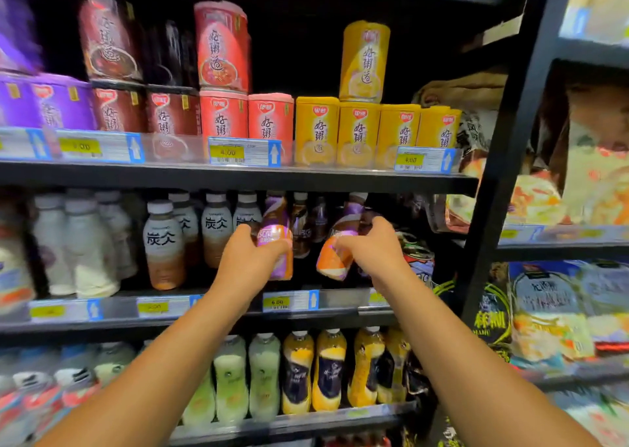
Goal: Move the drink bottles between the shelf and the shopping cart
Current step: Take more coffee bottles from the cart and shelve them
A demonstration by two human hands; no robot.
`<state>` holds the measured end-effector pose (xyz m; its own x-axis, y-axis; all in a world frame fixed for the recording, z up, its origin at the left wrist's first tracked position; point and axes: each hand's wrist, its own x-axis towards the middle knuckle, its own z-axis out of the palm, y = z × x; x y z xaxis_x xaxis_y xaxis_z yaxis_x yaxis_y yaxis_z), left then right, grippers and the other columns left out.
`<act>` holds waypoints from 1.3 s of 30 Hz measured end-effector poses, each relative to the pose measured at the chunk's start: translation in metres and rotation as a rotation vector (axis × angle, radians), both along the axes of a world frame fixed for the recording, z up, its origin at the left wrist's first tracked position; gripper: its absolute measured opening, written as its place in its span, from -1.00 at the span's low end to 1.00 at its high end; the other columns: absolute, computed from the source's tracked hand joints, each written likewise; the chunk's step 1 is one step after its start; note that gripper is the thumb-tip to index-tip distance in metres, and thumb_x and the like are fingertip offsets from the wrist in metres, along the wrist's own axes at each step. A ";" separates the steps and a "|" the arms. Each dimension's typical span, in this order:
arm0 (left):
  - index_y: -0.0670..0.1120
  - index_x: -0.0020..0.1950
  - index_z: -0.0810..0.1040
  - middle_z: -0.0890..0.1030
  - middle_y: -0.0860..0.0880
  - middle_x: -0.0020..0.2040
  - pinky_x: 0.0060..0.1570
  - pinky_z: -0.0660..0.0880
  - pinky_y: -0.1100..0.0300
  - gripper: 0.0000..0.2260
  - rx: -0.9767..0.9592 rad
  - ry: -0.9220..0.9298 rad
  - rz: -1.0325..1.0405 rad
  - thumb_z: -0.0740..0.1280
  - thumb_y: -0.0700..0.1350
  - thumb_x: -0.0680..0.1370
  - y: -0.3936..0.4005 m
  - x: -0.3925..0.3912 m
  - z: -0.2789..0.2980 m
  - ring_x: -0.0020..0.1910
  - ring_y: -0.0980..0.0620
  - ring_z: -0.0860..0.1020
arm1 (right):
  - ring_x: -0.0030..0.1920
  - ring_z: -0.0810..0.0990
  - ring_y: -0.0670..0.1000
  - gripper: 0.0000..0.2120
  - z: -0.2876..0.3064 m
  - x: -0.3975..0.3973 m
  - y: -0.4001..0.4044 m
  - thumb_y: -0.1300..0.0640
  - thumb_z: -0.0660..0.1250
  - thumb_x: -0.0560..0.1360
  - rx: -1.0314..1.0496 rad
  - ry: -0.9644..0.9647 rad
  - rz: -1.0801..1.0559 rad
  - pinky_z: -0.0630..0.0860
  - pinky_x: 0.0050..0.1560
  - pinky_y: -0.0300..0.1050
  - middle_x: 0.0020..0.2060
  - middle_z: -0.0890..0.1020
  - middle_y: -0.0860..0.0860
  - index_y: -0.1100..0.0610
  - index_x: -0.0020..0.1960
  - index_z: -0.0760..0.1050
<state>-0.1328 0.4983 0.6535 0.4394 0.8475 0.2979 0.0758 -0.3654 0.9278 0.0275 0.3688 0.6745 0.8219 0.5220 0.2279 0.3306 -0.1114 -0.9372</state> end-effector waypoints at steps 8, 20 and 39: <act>-0.15 -0.21 0.53 0.57 -0.05 -0.31 -0.36 0.38 0.13 -0.61 0.146 0.343 0.110 0.63 0.09 0.37 0.025 0.037 -0.011 -0.28 -0.03 0.56 | 0.14 0.64 0.18 -0.35 -0.022 0.024 0.030 0.39 0.48 0.46 -0.209 -0.235 0.064 0.66 0.12 0.10 0.16 0.62 0.14 0.07 0.46 0.36; -0.11 -0.27 0.51 0.57 -0.04 -0.29 -0.36 0.38 0.19 -0.54 0.272 0.646 0.109 0.52 0.26 0.44 0.026 0.050 -0.015 -0.29 0.06 0.51 | 0.14 0.62 0.21 -0.25 -0.031 0.032 0.032 0.35 0.39 0.53 -0.324 -0.310 0.040 0.62 0.04 0.04 0.20 0.60 0.17 0.06 0.62 0.19; -0.06 -0.23 0.51 0.58 -0.02 -0.28 -0.39 0.38 0.20 -0.72 0.276 0.476 0.007 0.54 0.04 0.48 0.026 0.036 -0.022 -0.24 0.00 0.58 | 0.57 0.28 0.23 -0.20 0.000 0.059 0.075 0.20 0.46 0.52 -0.702 -1.000 -0.147 0.31 0.49 0.17 0.59 0.31 0.09 0.07 0.66 0.18</act>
